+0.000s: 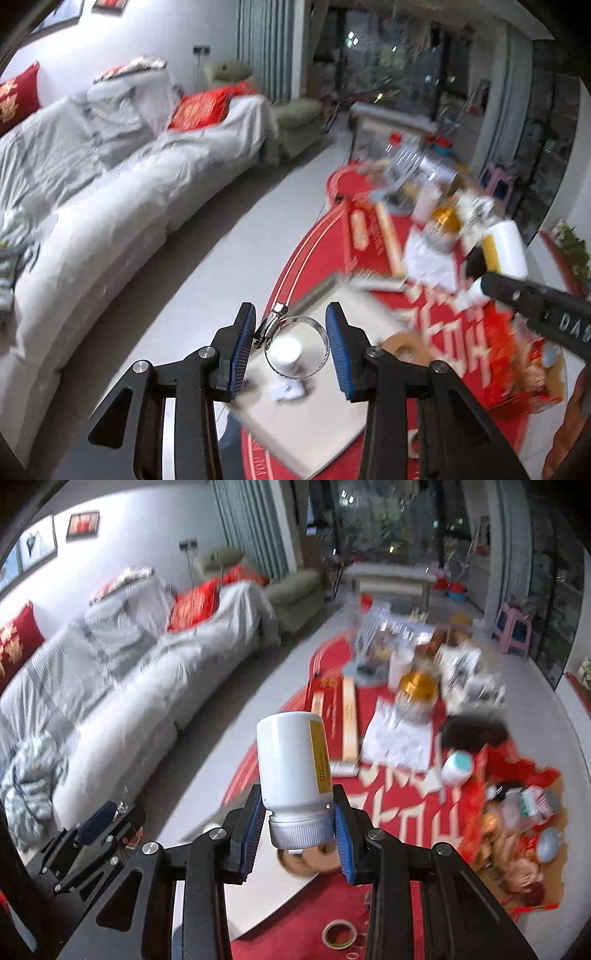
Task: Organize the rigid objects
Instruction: 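Carry hose clamp and white pill bottle over the white tray, then open left tool to drop hose clamp into the tray, then lower white pill bottle into the tray and open right tool, then grasp white tape roll with left tool while right tool grasps patterned card box, then lift and carry tape roll and patterned card box over the tray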
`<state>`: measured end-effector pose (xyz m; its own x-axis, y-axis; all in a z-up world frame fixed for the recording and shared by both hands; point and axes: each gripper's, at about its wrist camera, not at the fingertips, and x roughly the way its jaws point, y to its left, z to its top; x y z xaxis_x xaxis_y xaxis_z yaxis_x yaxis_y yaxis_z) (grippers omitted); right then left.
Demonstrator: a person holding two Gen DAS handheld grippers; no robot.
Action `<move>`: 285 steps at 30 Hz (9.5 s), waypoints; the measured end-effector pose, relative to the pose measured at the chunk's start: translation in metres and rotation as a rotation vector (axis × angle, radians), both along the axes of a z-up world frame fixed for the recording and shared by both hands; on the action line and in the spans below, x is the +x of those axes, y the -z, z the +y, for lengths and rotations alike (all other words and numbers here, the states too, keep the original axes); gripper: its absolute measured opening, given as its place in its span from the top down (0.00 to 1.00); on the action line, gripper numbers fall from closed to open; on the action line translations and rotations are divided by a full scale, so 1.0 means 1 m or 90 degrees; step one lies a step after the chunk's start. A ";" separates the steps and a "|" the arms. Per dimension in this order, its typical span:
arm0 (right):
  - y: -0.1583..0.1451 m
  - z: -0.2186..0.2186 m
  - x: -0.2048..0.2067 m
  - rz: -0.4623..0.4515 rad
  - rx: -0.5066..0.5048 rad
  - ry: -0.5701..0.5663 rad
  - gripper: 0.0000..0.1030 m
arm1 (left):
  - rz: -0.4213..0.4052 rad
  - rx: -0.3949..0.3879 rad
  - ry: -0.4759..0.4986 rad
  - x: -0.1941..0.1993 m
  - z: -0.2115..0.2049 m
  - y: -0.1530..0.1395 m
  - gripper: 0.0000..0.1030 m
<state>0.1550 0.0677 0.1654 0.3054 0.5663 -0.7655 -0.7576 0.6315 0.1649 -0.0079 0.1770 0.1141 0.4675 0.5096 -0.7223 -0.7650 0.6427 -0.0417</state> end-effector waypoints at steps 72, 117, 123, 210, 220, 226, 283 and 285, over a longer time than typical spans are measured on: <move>0.164 0.059 -0.015 0.154 -0.153 -0.109 0.00 | 0.119 -0.100 -0.005 0.014 0.010 0.115 0.00; 0.247 -0.033 0.069 0.190 -0.153 -0.011 0.00 | 0.222 -0.107 0.141 0.022 -0.096 0.149 0.00; 0.254 -0.052 0.039 0.227 -0.165 -0.050 0.00 | 0.227 -0.107 0.136 0.011 -0.097 0.150 0.00; 0.243 -0.233 -0.061 0.186 -0.355 0.030 0.29 | 0.240 -0.152 0.251 0.006 -0.186 0.189 0.49; 0.242 -0.234 -0.067 0.181 -0.337 0.069 0.29 | 0.221 -0.143 0.243 -0.007 -0.187 0.189 0.49; 0.244 -0.237 -0.064 0.185 -0.337 0.085 0.29 | 0.215 -0.141 0.242 -0.002 -0.187 0.190 0.49; 0.032 -0.040 -0.012 0.061 -0.031 -0.001 0.29 | -0.038 -0.047 0.004 -0.005 -0.005 -0.014 0.50; 0.034 -0.024 -0.009 0.058 -0.032 -0.010 0.29 | -0.021 -0.057 -0.011 -0.003 0.007 0.002 0.50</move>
